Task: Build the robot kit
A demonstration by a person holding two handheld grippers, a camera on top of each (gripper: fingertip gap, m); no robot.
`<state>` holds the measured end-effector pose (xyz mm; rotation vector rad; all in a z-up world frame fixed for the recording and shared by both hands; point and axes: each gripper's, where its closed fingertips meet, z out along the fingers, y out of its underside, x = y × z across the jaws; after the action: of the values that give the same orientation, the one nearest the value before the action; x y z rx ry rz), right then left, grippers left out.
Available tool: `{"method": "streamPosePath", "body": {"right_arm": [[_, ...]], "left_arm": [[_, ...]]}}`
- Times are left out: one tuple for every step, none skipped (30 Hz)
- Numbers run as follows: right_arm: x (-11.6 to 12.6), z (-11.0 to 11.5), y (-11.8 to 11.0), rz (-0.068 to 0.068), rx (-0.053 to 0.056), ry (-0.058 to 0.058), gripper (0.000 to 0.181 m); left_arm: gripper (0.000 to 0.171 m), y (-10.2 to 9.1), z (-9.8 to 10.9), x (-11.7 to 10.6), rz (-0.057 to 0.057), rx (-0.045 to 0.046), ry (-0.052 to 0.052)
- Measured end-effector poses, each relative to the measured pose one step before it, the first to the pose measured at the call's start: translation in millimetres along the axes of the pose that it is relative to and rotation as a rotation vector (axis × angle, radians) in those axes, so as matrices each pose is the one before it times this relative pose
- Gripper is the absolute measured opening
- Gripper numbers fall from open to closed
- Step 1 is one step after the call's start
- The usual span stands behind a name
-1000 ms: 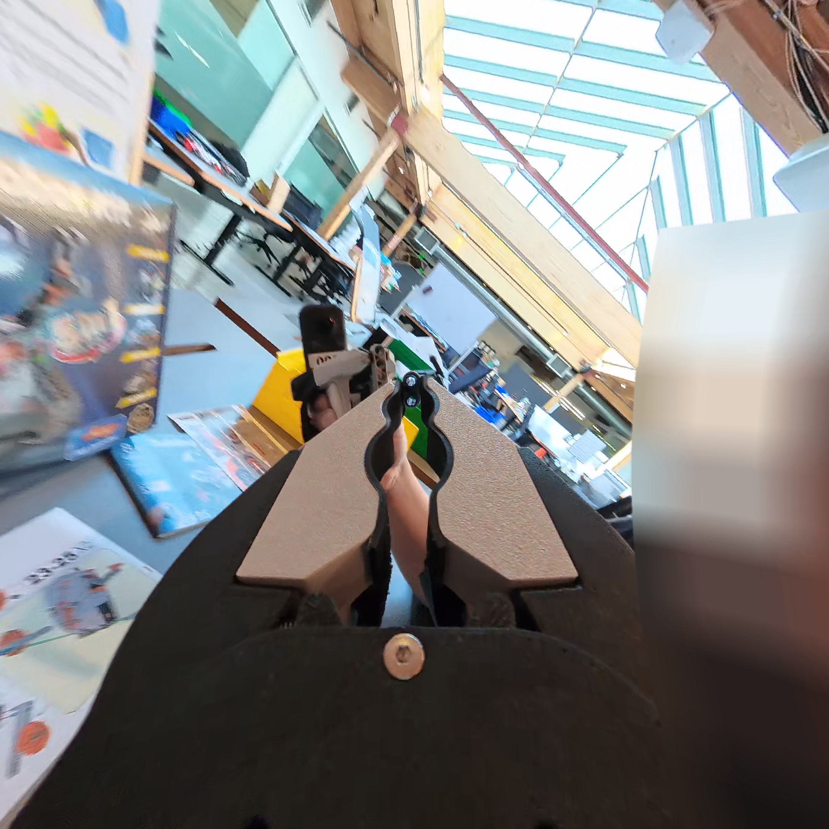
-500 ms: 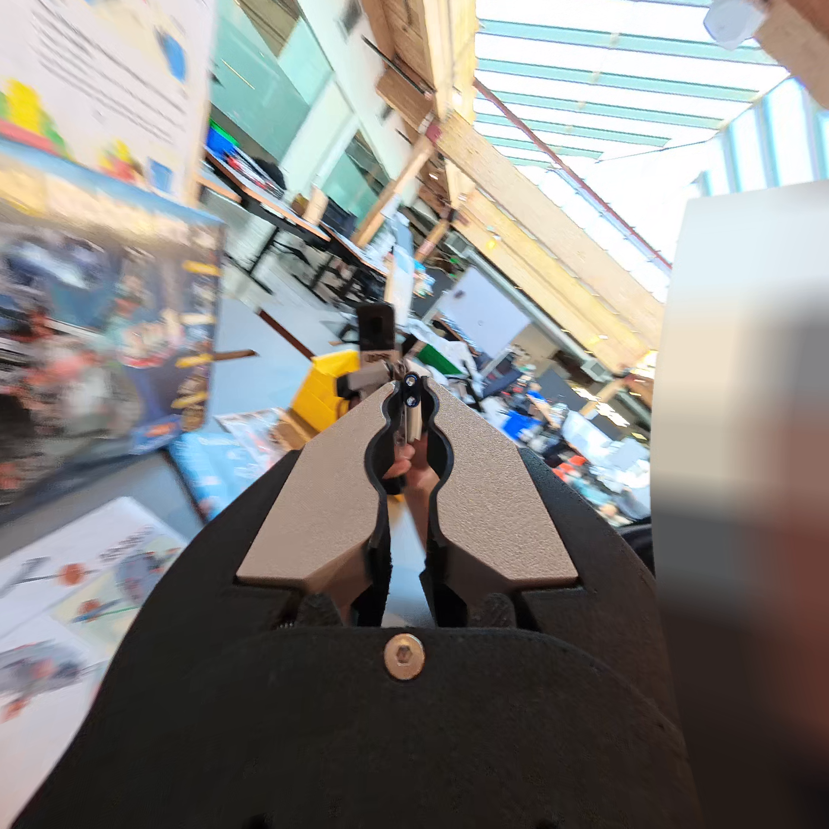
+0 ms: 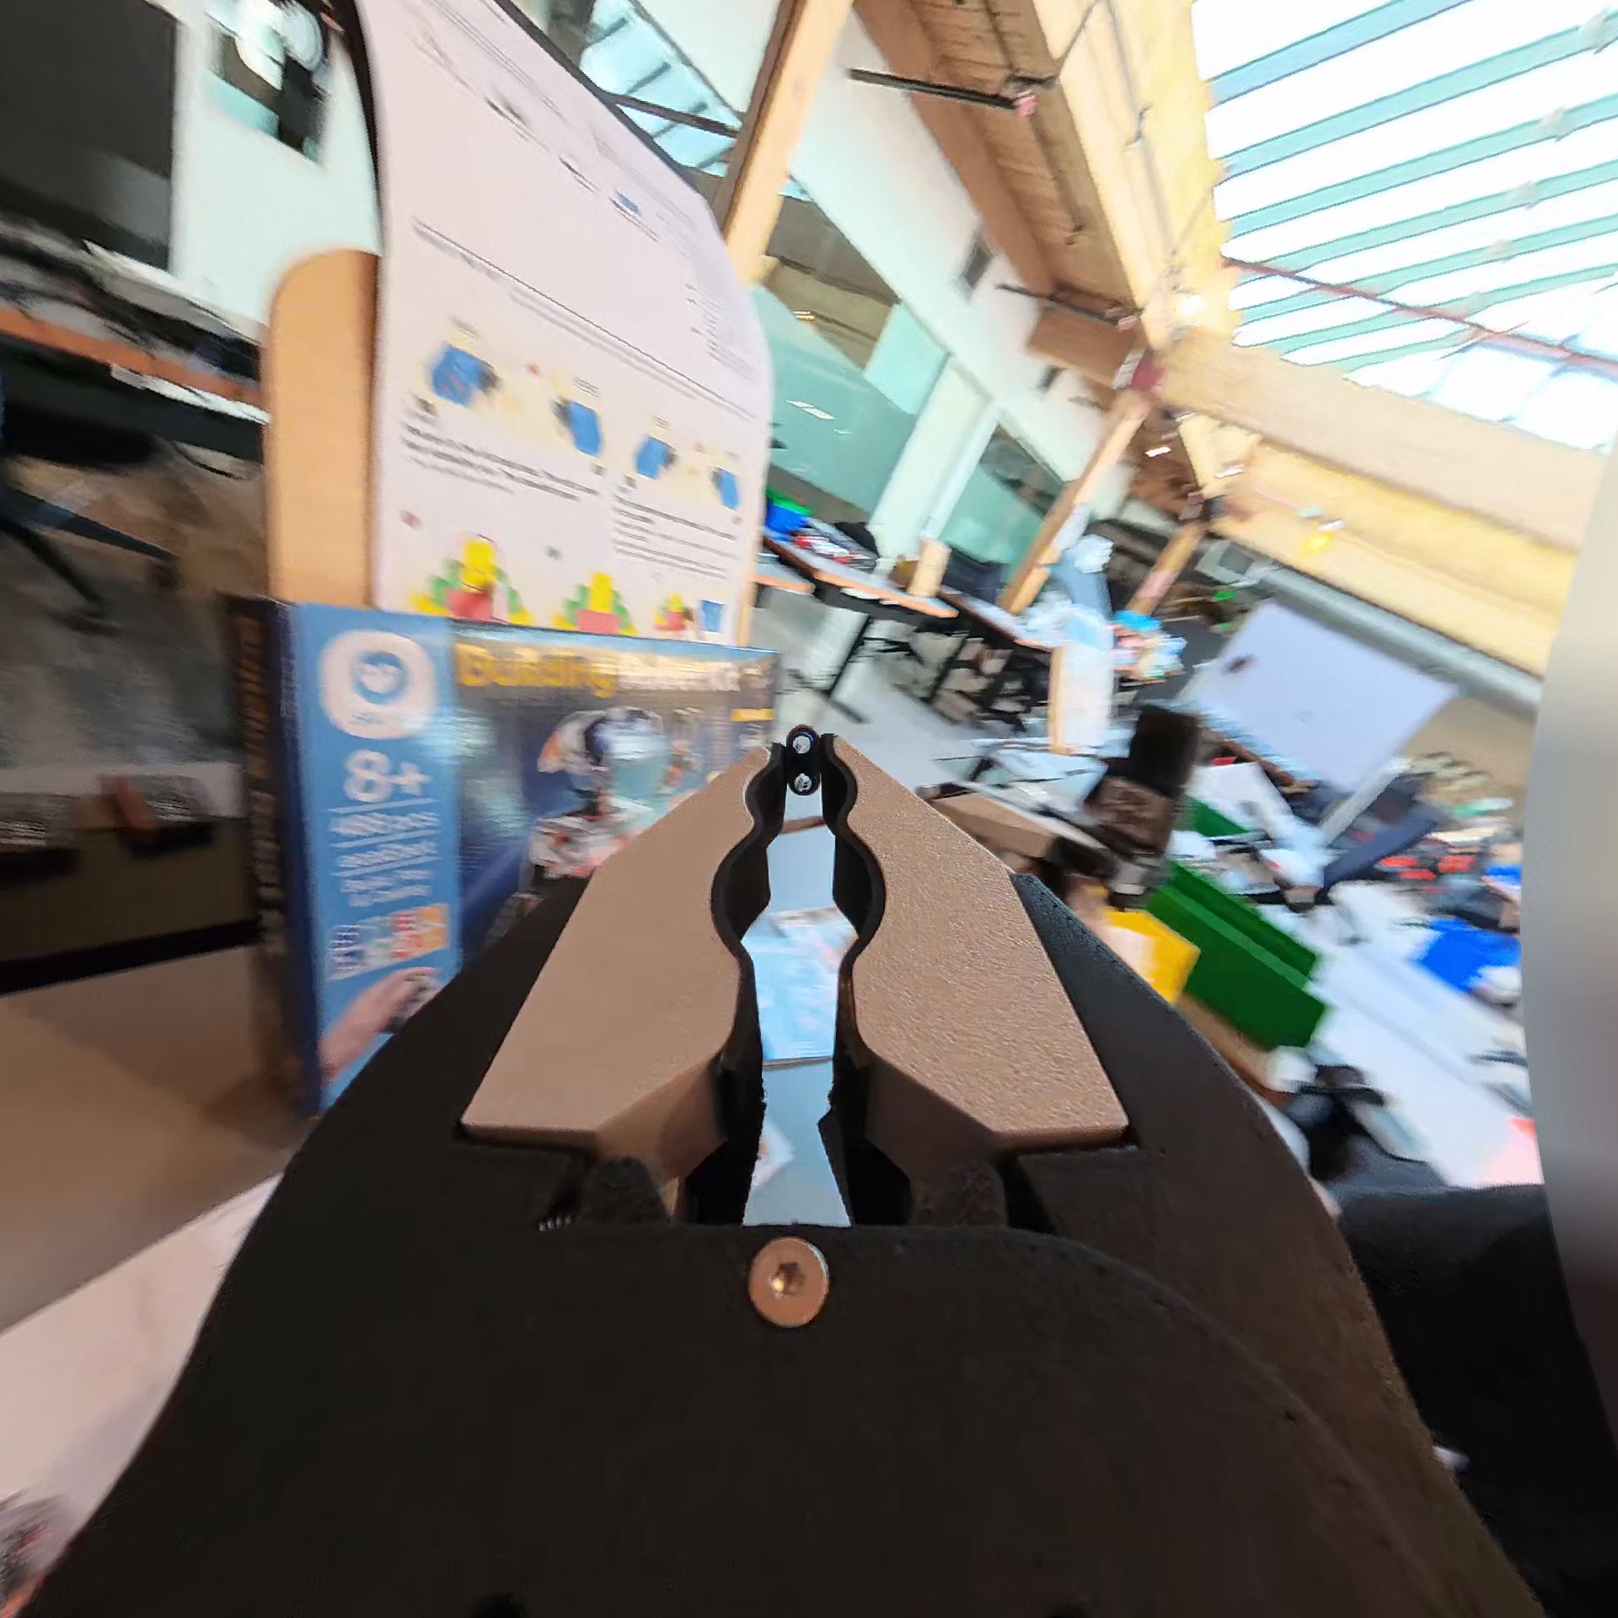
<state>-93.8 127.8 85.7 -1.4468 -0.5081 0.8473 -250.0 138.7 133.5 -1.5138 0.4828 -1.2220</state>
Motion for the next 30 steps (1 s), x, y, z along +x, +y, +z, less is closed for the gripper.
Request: {"method": "streamPosePath", "body": {"right_arm": [[3.04, -0.62, -0.38, -0.0459, -0.0077, 0.0438, 0.005], [3.5, -0.41, 0.53, -0.0344, -0.0105, 0.0417, 0.005], [5.23, -0.09, 2.19, -0.0243, -0.0176, 0.0473, 0.005], [6.53, 0.31, 3.94, -0.0206, -0.0254, 0.0517, 0.005], [5.13, 0.56, 3.87, -0.0225, -0.0228, 0.0399, 0.005], [4.38, 0.67, 3.57, -0.0195, -0.0192, 0.033, 0.005], [3.79, 0.58, 2.8, -0.0169, -0.014, 0.0286, 0.005], [2.16, 0.69, 2.12, -0.0136, -0.0093, 0.0177, 0.004], [0.66, 0.82, 1.94, -0.0051, -0.0095, 0.0065, 0.005], [-0.72, 0.82, 1.32, 0.0027, -0.0065, -0.0043, 0.005], [-1.35, 0.66, 0.54, 0.0084, -0.0007, -0.0111, 0.005], [-1.01, 0.37, 0.07, 0.0122, 0.0028, -0.0112, 0.005], [-0.98, 0.17, -0.19, 0.0147, 0.0047, -0.0118, 0.005], [-1.87, 0.24, -0.47, 0.0172, 0.0063, -0.0195, 0.005], [-2.89, 0.13, -0.76, 0.0219, 0.0077, -0.0282, 0.005], [-3.57, 0.28, -1.0, 0.0274, 0.0085, -0.0342, 0.005], [-4.4, 0.4, -0.9, 0.0293, 0.0089, -0.0408, 0.005], [-4.68, 0.47, -0.82, 0.0259, 0.0081, -0.0414, 0.005], [-3.46, 0.58, -0.09, 0.0169, 0.0047, -0.0292, 0.005], [-1.77, 0.92, 0.9, 0.0034, -0.0018, -0.0134, 0.005], [-0.86, 1.3, 2.3, -0.008, -0.0109, -0.0038, 0.005], [-0.8, 1.58, 2.79, -0.0116, -0.0141, -0.0018, 0.005], [-1.17, 1.76, 2.52, -0.0087, -0.0118, -0.003, 0.005], [-1.07, 1.62, 2.13, -0.0043, -0.0089, -0.0026, 0.005], [-0.54, 1.47, 2.09, -0.0008, -0.0071, -0.0013, 0.005], [-0.62, 1.39, 2.01, 0.0045, -0.0061, -0.0054, 0.005], [-0.75, 1.36, 2.06, 0.0148, -0.0048, -0.0123, 0.005], [-0.64, 1.28, 1.97, 0.0248, -0.0018, -0.0169, 0.005], [-0.39, 1.25, 2.29, 0.0336, -0.0013, -0.0217, 0.005], [-0.68, 1.55, 3.44, 0.0412, -0.0071, -0.03, 0.005]], "left_arm": [[0.005, -0.77, -1.05, -3.62, 0.032, -0.00234, -0.0396], [0.005, 0.38, -0.82, -5.82, 0.0411, -0.00909, -0.0555], [0.005, 1.29, -0.69, -6.78, 0.0474, -0.01493, -0.0625], [0.005, 1.79, -0.46, -7.44, 0.0476, -0.01916, -0.0662], [0.005, 1.62, -0.06, -6.72, 0.0468, -0.01735, -0.0596], [0.005, 1.55, -0.17, -4.53, 0.0395, -0.01408, -0.0423], [0.005, 1.34, 0.58, -2.23, 0.0249, -0.01282, -0.0261], [0.005, 1.3, 0.04, 0.0, 0.0114, -0.00921, -0.0103], [0.005, 0.57, 0.55, 0.99, 0.0011, -0.00483, 0.0037], [0.005, 0.45, 0.53, 1.51, -0.006, -0.00271, 0.0099], [0.005, 0.47, 0.35, 1.4, -0.0079, -0.0016, 0.0104], [0.005, 0.34, 0.27, 1.26, -0.0075, -0.00146, 0.0101], [0.005, 0.1, 0.25, 1.47, -0.0073, 0.00032, 0.0117], [0.005, -0.27, 0.0, 1.75, -0.0084, 0.00217, 0.0145], [0.005, -0.51, -0.45, 1.21, -0.0101, 0.00322, 0.0143], [0.005, -0.4, -0.84, 0.92, -0.0087, 0.00351, 0.0088], [0.005, -0.06, -0.72, -0.76, -0.0039, 0.0022, 0.0031], [0.005, 0.34, -0.33, -2.15, 0.0028, -0.00235, -0.0109], [0.005, 0.72, -0.66, -3.33, 0.0145, -0.00587, -0.0265], [0.005, 0.83, -0.27, -3.05, 0.0206, -0.00667, -0.028], [0.005, 0.7, -0.37, -1.97, 0.0147, -0.00604, -0.0182], [0.005, 0.43, -0.12, -0.75, 0.0043, -0.00338, -0.0064], [0.005, 0.04, -0.11, 0.13, -0.0028, 0.00004, 0.0027], [0.005, 0.05, 0.05, 0.48, -0.0063, 0.00014, 0.0054], [0.005, 0.23, 0.08, -0.02, -0.0055, -0.0015, 0.0032], [0.005, 0.02, 0.14, -0.41, -0.0023, -0.00205, 0.0007], [0.005, 0.04, 0.42, -0.7, -0.0017, -0.00059, 0.0013], [0.005, -0.2, -0.51, 0.37, -0.0057, 0.0023, 0.0062], [0.005, -0.55, -0.9, 1.73, -0.0118, 0.00409, 0.0143], [0.005, -1.41, -0.38, 3.18, -0.0154, 0.00595, 0.0224]]}}
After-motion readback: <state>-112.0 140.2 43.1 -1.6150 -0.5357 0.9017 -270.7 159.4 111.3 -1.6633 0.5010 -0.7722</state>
